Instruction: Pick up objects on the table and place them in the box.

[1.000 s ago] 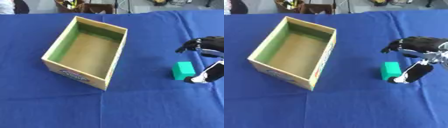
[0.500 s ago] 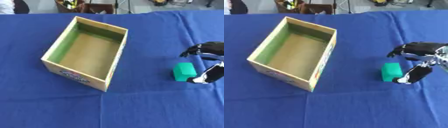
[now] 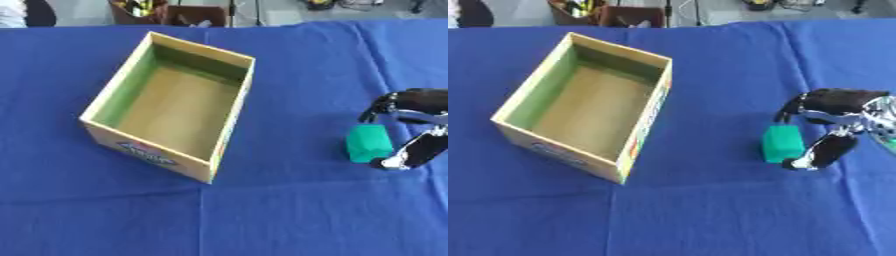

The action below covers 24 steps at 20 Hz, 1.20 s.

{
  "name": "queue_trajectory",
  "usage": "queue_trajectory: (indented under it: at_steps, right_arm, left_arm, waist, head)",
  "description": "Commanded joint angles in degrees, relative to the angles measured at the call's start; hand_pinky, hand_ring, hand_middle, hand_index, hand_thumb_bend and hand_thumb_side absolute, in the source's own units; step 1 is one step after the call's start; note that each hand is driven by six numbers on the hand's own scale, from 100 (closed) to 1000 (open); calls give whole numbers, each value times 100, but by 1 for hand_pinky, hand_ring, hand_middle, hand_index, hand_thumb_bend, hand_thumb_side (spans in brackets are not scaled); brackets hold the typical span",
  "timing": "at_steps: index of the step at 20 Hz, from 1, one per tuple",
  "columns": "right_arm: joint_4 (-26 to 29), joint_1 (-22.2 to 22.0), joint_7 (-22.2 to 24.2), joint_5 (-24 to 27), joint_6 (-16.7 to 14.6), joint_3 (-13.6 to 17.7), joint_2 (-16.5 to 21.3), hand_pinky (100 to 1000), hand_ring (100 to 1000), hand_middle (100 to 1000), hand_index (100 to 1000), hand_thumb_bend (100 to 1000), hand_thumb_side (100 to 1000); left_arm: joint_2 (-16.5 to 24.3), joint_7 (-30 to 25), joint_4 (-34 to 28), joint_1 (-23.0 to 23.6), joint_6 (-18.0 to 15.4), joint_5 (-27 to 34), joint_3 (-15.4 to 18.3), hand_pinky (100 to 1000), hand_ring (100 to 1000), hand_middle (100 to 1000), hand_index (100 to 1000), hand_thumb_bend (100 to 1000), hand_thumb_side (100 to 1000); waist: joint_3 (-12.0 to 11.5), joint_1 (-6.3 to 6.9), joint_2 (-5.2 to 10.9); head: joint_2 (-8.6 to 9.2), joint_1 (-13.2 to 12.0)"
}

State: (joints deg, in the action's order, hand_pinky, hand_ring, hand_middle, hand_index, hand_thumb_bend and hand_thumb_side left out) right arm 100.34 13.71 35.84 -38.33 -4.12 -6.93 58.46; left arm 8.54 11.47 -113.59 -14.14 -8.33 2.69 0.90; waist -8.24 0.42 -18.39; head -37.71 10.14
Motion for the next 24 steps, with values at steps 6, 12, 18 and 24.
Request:
queue_trajectory:
  at_steps: [6,12,18,24]
  right_arm:
    - [-153,112,-200,-93,45,-39,36,769,889,580,732,470,444]
    - [-410,136,-473,-233,151,-75,-23,741,804,559,666,252,386]
    - [-540,156,-721,-184,227,-91,-40,716,718,520,615,100,382]
    - [-337,161,-854,92,311,-16,-18,679,608,436,521,100,420]
  left_arm:
    - [42,-28,-100,-59,-10,16,-31,670,689,700,845,100,1000]
    - [36,-44,-100,-62,-9,14,-35,670,689,697,843,100,1000]
    - [38,-60,-100,-68,-7,18,-41,671,690,697,841,100,1000]
    - [41,-58,-100,-69,0,18,-35,671,690,697,841,100,1000]
  waist:
    - [-17,-6,58]
    - [-32,-8,38]
    - [-40,-15,40]
    - [-37,-25,49]
  head:
    - [47,10]
    - [45,17]
    - [29,19]
    - [19,-5]
